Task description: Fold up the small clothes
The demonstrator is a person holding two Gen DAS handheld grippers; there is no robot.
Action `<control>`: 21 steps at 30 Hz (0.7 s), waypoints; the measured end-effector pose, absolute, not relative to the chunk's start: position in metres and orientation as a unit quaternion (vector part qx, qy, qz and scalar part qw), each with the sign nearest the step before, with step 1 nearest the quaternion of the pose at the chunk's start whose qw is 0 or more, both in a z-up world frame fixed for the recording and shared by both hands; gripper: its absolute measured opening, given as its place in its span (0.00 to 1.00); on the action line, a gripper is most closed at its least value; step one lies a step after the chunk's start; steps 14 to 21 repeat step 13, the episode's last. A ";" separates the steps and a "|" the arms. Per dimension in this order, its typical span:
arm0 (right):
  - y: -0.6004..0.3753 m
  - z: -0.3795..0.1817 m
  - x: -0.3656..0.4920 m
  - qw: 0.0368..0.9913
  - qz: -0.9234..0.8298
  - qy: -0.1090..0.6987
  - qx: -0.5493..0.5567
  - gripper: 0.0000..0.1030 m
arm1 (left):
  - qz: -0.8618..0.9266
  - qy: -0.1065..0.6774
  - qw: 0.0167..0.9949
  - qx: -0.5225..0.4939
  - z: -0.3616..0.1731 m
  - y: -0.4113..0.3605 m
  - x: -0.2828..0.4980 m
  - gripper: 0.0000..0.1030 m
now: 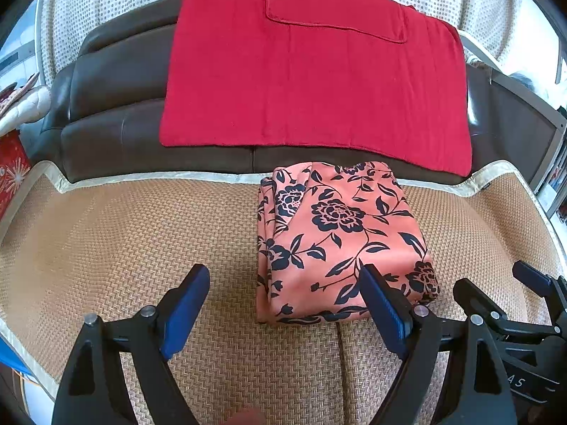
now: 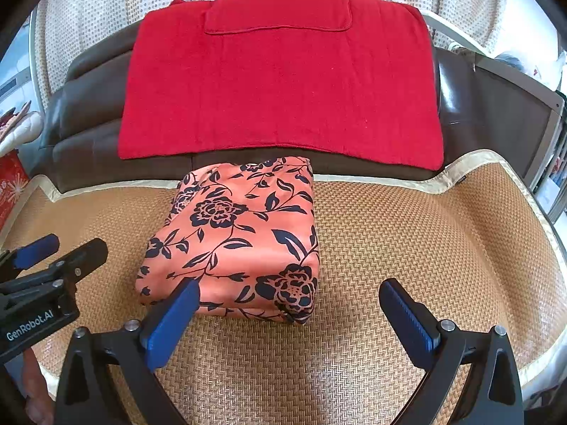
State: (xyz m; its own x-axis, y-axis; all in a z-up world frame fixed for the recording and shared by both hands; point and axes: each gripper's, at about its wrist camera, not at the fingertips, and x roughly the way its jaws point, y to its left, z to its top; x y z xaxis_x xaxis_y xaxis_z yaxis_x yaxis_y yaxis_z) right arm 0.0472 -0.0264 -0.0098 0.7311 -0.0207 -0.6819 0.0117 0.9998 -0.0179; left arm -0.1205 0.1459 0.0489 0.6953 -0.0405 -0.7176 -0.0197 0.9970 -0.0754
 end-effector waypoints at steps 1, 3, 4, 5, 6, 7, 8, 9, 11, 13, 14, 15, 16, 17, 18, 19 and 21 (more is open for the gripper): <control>-0.027 -0.010 0.048 0.930 -0.009 0.367 -0.006 1.00 | -0.005 0.391 0.920 -0.038 0.048 0.146 -0.119 0.84; -0.027 -0.011 0.051 0.930 -0.008 0.368 -0.005 1.00 | -0.006 0.391 0.919 -0.040 0.048 0.146 -0.116 0.84; -0.027 -0.012 0.052 0.929 -0.009 0.369 -0.005 1.00 | -0.007 0.392 0.919 -0.039 0.048 0.146 -0.114 0.84; -0.027 -0.013 0.054 0.929 -0.009 0.370 -0.006 1.00 | -0.007 0.393 0.919 -0.039 0.047 0.146 -0.112 0.84; -0.027 -0.013 0.055 0.929 -0.009 0.370 -0.006 1.00 | -0.009 0.392 0.919 -0.038 0.047 0.146 -0.110 0.84; -0.027 -0.014 0.057 0.929 -0.008 0.371 -0.005 1.00 | -0.010 0.393 0.919 -0.037 0.046 0.145 -0.108 0.84; -0.027 -0.015 0.060 0.928 -0.008 0.372 -0.005 1.00 | -0.012 0.393 0.919 -0.035 0.046 0.144 -0.106 0.84; -0.027 -0.016 0.061 0.928 -0.008 0.373 -0.005 1.00 | -0.014 0.392 0.919 -0.033 0.046 0.144 -0.105 0.84; -0.027 -0.017 0.066 0.927 -0.006 0.374 -0.004 1.00 | -0.018 0.380 0.924 -0.027 0.047 0.142 -0.103 0.84; -0.027 -0.019 0.072 0.926 -0.005 0.376 -0.005 1.00 | -0.021 0.375 0.927 -0.018 0.046 0.139 -0.097 0.84; -0.027 -0.019 0.072 0.926 -0.005 0.376 -0.005 1.00 | -0.021 0.375 0.927 -0.018 0.046 0.139 -0.097 0.84; -0.027 -0.019 0.072 0.926 -0.005 0.376 -0.005 1.00 | -0.021 0.375 0.927 -0.018 0.046 0.139 -0.097 0.84; -0.027 -0.019 0.072 0.926 -0.005 0.376 -0.005 1.00 | -0.021 0.375 0.927 -0.018 0.046 0.139 -0.097 0.84; -0.027 -0.019 0.072 0.926 -0.005 0.376 -0.005 1.00 | -0.021 0.375 0.927 -0.018 0.046 0.139 -0.097 0.84; -0.027 -0.019 0.072 0.926 -0.005 0.376 -0.005 1.00 | -0.021 0.375 0.927 -0.018 0.046 0.139 -0.097 0.84; -0.027 -0.019 0.072 0.926 -0.005 0.376 -0.005 1.00 | -0.021 0.375 0.927 -0.018 0.046 0.139 -0.097 0.84; -0.027 -0.019 0.072 0.926 -0.005 0.376 -0.005 1.00 | -0.021 0.375 0.927 -0.018 0.046 0.139 -0.097 0.84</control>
